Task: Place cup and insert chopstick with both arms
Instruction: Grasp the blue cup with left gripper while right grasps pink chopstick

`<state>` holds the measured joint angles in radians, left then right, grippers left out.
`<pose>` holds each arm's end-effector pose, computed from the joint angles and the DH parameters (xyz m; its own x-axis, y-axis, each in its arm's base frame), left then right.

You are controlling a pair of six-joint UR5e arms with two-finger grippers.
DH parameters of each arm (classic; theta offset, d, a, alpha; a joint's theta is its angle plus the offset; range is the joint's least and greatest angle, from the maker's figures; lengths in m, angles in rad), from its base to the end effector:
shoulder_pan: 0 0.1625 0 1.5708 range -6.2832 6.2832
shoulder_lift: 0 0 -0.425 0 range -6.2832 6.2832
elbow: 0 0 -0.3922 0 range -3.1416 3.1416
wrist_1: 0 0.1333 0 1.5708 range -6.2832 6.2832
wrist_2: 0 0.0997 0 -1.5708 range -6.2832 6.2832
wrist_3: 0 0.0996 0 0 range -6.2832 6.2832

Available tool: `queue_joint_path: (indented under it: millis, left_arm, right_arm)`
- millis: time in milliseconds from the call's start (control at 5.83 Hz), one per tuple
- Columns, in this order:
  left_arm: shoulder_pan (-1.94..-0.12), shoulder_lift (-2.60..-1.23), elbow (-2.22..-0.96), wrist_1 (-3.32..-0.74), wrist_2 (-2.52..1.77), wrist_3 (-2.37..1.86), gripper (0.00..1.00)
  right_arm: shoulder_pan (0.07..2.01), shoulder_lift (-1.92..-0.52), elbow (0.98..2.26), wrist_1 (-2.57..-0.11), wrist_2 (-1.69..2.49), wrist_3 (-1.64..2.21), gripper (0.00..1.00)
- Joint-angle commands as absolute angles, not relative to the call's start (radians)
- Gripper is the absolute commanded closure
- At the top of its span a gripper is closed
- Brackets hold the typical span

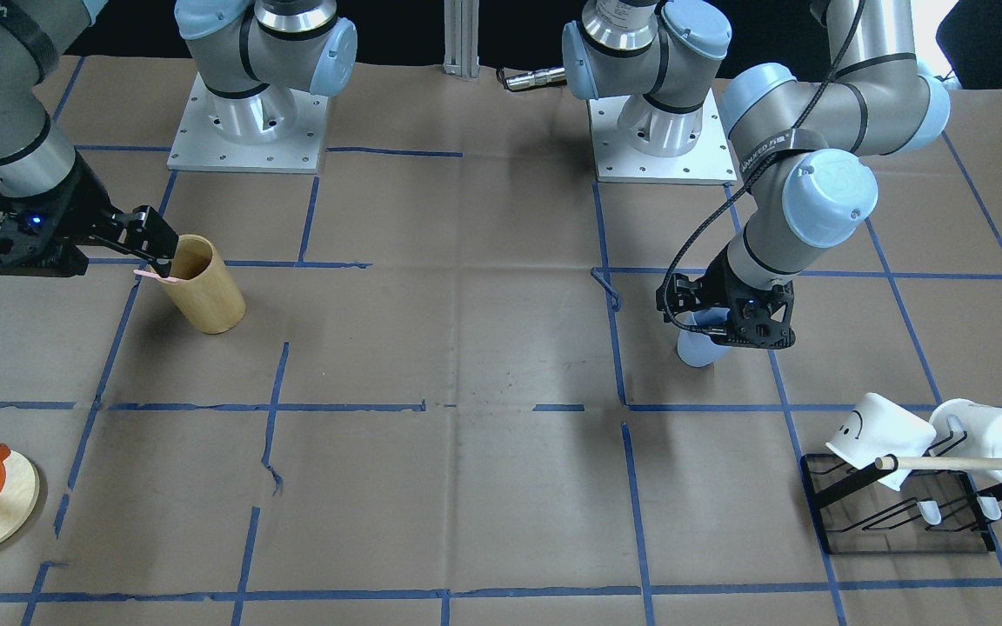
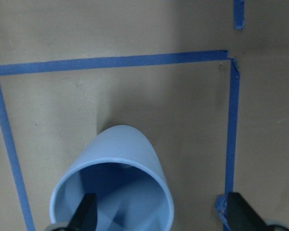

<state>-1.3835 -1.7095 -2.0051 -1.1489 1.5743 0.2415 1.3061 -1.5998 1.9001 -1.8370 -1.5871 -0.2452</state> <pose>-0.0428 -0.4884 0.2573 -0.9981 0.0520 0.0326 0.0563 0.9875 0.1470 0.0071 -0.4770 0.3684 -0.9998 0.0191 0.0075 0.0193 0.9991 0.0370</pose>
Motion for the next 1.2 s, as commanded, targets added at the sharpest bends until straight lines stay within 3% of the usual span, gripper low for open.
queue_joint_path:
  millis: [0, 171, 343, 514, 686, 1029]
  left_arm:
    - [-1.385, -1.715, -2.013, -1.146, 1.574, 0.233, 0.84]
    - [-1.385, -1.713, -2.013, -1.146, 1.574, 0.235, 0.95]
    - [-1.387, -1.71, -2.003, -1.149, 1.577, 0.233, 1.0]
    - [-1.403, -1.695, -1.997, -1.15, 1.566, 0.194, 1.0]
    - [-1.472, -1.709, -1.929, -1.163, 1.563, 0.088, 1.0]
    - [-1.729, -1.79, -1.765, -1.209, 1.563, -0.262, 1.0]
  right_arm:
    - [1.305, -1.601, 1.95, -1.853, -1.591, -0.241, 0.0]
    - [1.305, -1.601, 1.954, -1.853, -1.588, -0.241, 0.01]
    - [1.305, -1.603, 1.95, -1.852, -1.591, -0.242, 0.45]
    - [1.305, -1.603, 1.948, -1.852, -1.589, -0.242, 0.78]
    - [1.305, -1.605, 1.945, -1.852, -1.588, -0.242, 0.91]
    - [1.307, -1.612, 1.913, -1.852, -1.591, -0.241, 0.92]
